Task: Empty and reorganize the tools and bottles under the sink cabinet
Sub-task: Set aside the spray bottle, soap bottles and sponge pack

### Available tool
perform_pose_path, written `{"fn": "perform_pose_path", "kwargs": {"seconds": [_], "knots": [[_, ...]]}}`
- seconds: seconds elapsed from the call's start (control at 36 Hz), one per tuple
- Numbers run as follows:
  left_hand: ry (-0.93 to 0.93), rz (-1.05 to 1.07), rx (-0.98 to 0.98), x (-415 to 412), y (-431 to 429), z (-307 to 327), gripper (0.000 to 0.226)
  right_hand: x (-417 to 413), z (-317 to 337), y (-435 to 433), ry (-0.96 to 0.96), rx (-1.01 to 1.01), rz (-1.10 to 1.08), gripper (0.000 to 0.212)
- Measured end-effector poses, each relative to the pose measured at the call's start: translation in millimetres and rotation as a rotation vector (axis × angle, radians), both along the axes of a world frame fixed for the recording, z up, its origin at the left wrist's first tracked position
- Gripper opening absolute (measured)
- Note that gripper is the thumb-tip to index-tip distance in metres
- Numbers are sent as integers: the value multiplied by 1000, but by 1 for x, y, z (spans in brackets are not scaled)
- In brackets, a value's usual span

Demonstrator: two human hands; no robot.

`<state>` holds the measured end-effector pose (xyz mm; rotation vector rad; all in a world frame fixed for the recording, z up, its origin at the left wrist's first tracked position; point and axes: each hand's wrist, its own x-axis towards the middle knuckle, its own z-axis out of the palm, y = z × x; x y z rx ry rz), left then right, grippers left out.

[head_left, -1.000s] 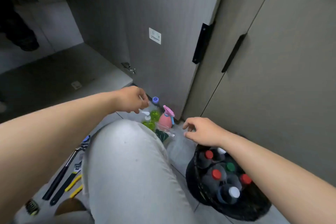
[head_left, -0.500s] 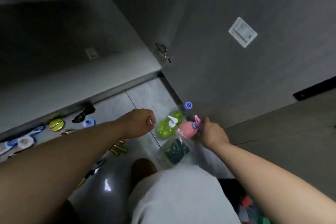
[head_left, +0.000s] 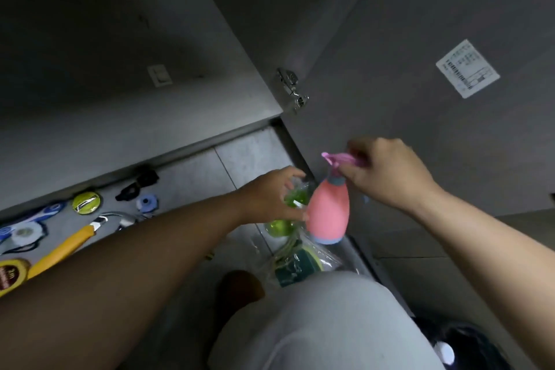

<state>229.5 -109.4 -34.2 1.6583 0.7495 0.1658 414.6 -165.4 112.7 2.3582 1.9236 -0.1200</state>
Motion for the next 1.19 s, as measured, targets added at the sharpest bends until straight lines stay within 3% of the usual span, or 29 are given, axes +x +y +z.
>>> {"fn": "perform_pose_path", "kwargs": {"seconds": [0.06, 0.19, 0.28, 0.36, 0.42, 0.5, 0.56, 0.75, 0.89, 1.19], "knots": [[-74, 58, -88, 3, -5, 15, 87, -7, 17, 6, 138, 69, 6, 39], [-107, 216, -84, 5, -13, 42, 67, -20, 21, 9, 516, 154, 42, 13], [-30, 295, -31, -5, -10, 43, 65, -22, 6, 6, 794, 180, -39, 15], [37, 398, -22, -22, -6, 34, 63, -18, -25, -2, 1076, 145, -253, 29], [65, 463, -31, -34, -4, 25, 64, -13, -59, -11, 1006, 42, -344, 35], [99, 538, -53, -51, -2, 12, 64, -7, -110, -31, 597, -248, -232, 31], [102, 562, -81, -60, -2, 4, 64, -9, -134, -44, 480, -327, -161, 40], [109, 596, -158, -82, 1, -23, 61, -19, -166, -23, 410, -170, -153, 4], [88, 670, -199, -89, 9, -40, 59, -15, -162, 30, 312, -37, -80, 12], [-14, 800, -269, -102, 16, -74, 59, -7, -173, 139, 248, -4, -124, 18]]}}
